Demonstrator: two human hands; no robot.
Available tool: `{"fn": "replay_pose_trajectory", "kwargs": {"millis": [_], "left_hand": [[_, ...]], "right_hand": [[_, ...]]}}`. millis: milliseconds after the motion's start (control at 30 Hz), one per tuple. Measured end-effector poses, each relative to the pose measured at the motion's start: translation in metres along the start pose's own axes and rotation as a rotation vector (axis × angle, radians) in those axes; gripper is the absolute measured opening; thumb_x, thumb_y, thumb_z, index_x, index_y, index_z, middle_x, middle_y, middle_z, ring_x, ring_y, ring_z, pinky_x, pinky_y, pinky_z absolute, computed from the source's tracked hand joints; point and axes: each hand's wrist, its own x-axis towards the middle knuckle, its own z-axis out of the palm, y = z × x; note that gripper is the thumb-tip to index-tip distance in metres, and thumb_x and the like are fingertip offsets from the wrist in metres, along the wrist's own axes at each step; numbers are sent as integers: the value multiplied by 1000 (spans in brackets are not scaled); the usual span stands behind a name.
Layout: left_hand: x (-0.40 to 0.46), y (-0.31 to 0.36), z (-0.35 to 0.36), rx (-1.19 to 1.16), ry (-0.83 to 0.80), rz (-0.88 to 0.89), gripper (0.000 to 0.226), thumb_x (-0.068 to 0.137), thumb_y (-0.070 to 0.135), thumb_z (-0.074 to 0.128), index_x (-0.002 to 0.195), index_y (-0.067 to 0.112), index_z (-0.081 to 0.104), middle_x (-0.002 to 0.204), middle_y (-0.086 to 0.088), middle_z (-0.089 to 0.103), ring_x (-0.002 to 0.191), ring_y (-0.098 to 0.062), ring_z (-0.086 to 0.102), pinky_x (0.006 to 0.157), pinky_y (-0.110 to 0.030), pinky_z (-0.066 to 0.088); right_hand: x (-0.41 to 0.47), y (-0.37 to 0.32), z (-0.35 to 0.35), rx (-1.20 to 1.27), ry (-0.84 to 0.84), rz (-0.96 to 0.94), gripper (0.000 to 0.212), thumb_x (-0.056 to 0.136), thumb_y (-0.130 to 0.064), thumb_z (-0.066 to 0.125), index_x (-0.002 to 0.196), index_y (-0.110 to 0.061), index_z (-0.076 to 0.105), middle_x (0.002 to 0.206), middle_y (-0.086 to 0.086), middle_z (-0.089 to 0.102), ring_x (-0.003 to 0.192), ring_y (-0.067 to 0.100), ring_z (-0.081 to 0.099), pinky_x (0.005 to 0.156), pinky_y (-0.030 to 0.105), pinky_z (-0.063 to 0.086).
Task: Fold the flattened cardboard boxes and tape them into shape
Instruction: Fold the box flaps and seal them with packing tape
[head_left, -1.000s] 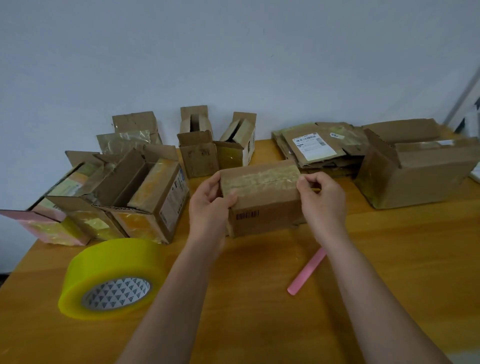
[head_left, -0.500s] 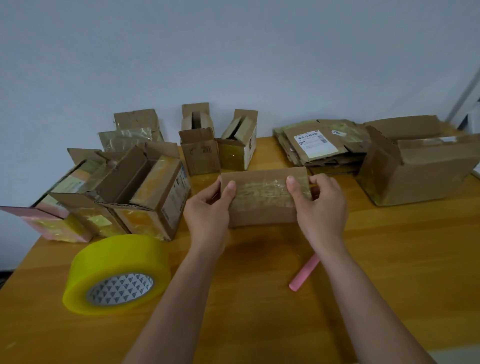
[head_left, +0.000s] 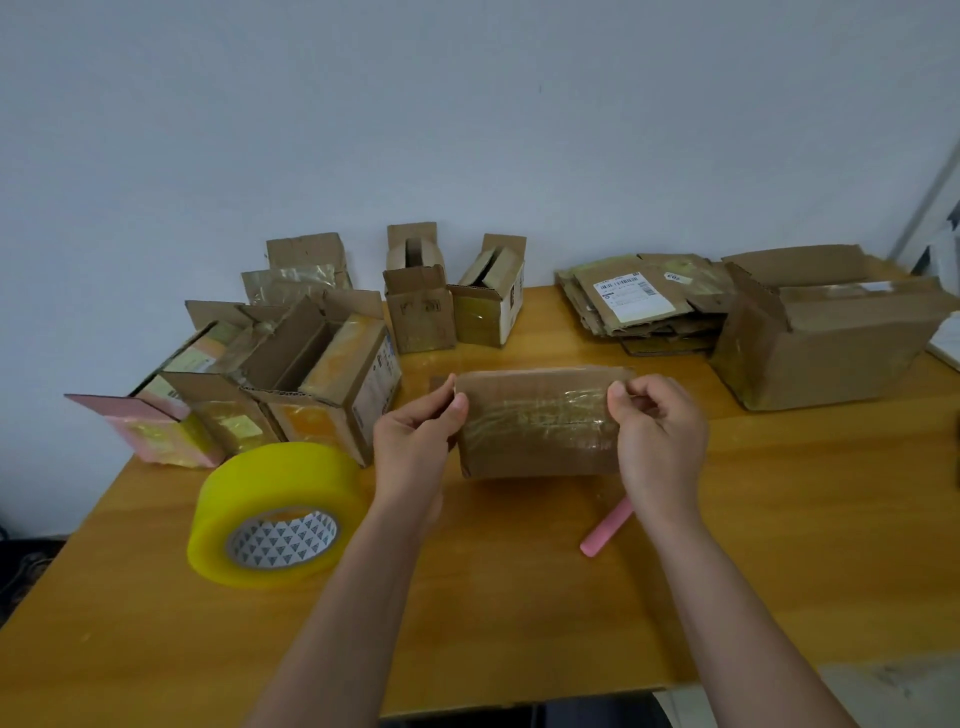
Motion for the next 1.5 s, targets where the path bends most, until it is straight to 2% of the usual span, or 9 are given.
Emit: {"fn": "replay_pose_trajectory", "kwargs": {"millis": [267,467,600,733,867,1067,1200,1300,1500], "left_hand": [[-24,-5,-5,7,24,111,29,93,2,58,110,19,74,110,9,73,113,-7,64,95,-31,54],[-24,8,-6,102,77,274,20,91,14,67,110,20,67,105,1,72,100,-11,68,83,-31,57],[-18,-5,-6,205,226,132,51,87,17,71,132,21,46,114,5,58,94,-6,60,67,-20,54],[-12,-28,-7,397,185,79,51,88,28,71,135,23,50,124,-1,58,109,-17,59,89,-40,57],[-3,-33,-4,443,235,80,48,91,35,65,136,26,49,125,-4,56,109,-19,60,91,-42,57],[15,-26,16,316,276,50,44,94,20,61,136,20,46,127,-5,55,111,-19,59,95,-40,54],[29,-13,38,208,197,-3,77,93,7,61,155,23,19,146,-1,46,134,-19,44,107,-36,38],[37,-13,52,211,149,-18,72,91,-2,58,149,17,21,139,-3,48,128,-17,47,92,-22,43],[65,-30,69,349,-4,-45,53,93,1,54,141,21,44,137,2,48,121,-12,45,84,-20,38]], "right_hand": [[-17,-5,-3,-141,-102,13,36,96,-51,49,90,-15,48,86,-6,47,75,6,47,59,21,34],[-10,-4,1,82,-146,57,9,95,-17,60,101,-20,53,104,-12,58,96,-2,55,70,10,43],[-7,10,10,-56,-394,163,34,94,-10,60,122,-29,52,114,-15,56,104,0,56,68,12,46],[-6,20,14,-209,-335,175,43,93,-21,62,135,-23,53,125,0,45,118,15,48,100,29,43],[0,17,20,-140,-284,108,31,93,-8,57,119,-25,60,110,-1,58,93,2,54,69,14,43],[29,12,47,-160,-448,145,37,91,0,49,125,-12,57,107,4,53,86,6,50,58,6,41],[54,10,58,-58,-601,203,72,88,8,42,150,-28,33,137,-9,51,110,5,55,80,21,52],[74,20,50,-18,-401,231,74,89,10,44,150,-30,32,137,-11,46,84,4,59,56,15,48],[113,54,23,-131,-157,296,79,87,6,48,151,-36,28,154,-4,25,139,22,30,108,48,42]]}}
